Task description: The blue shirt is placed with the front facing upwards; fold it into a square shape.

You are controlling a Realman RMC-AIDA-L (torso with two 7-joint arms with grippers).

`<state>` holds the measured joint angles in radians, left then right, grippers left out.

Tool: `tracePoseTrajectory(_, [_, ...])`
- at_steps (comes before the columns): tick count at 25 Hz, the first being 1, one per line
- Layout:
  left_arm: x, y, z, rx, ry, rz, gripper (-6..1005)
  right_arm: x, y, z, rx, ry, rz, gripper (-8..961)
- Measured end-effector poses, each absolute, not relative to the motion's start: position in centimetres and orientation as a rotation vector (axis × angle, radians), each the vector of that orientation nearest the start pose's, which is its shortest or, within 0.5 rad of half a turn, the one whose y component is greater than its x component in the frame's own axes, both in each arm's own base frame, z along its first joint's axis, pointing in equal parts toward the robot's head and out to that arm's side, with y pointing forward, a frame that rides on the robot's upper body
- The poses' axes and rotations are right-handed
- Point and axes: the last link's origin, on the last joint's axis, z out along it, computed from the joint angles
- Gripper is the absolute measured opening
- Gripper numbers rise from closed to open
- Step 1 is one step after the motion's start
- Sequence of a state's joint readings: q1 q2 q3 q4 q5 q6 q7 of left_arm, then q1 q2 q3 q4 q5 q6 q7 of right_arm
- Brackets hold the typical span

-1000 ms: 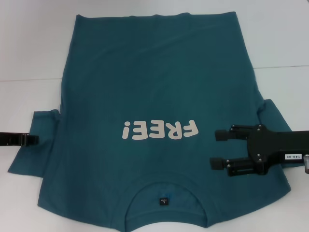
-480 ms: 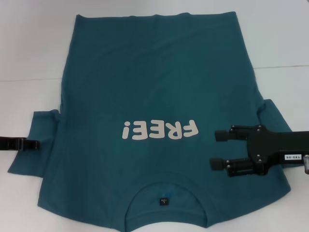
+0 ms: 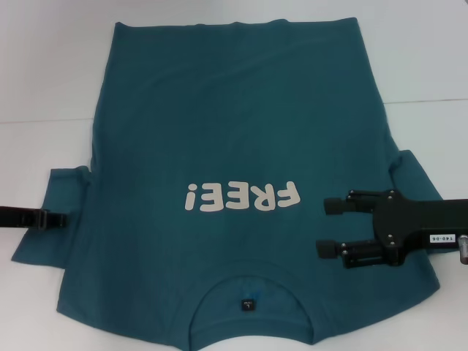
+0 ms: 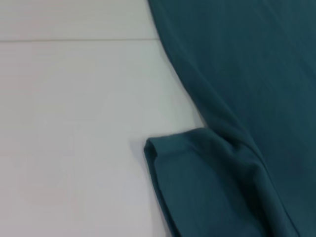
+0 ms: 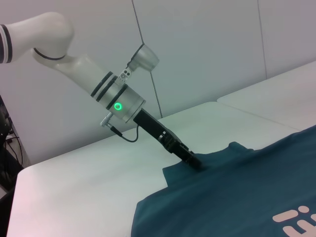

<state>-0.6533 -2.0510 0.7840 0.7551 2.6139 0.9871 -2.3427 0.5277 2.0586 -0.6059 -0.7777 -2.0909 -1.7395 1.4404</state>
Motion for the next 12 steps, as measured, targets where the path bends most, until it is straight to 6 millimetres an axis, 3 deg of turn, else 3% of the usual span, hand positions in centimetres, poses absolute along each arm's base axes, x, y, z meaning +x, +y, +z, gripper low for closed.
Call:
tracePoseTrajectory(3, [-31.73,40.51,3.11,-2.067,-1.318,0.042,607,25.85,32.07,3.15,-2.81,0.576,0.686,899])
tracePoseTrajectory(6, [-31.77,40.59,3.27,-2.066,-1.309,0.044,363,25.85,32.07,3.14,-2.81,0.576,0.686,899])
tracePoseTrajectory(12, [-31.57,40.9,3.57,-2.065,-1.292,0.042,127,25.76,32.14,3.15,-2.812,0.572,0.687,899])
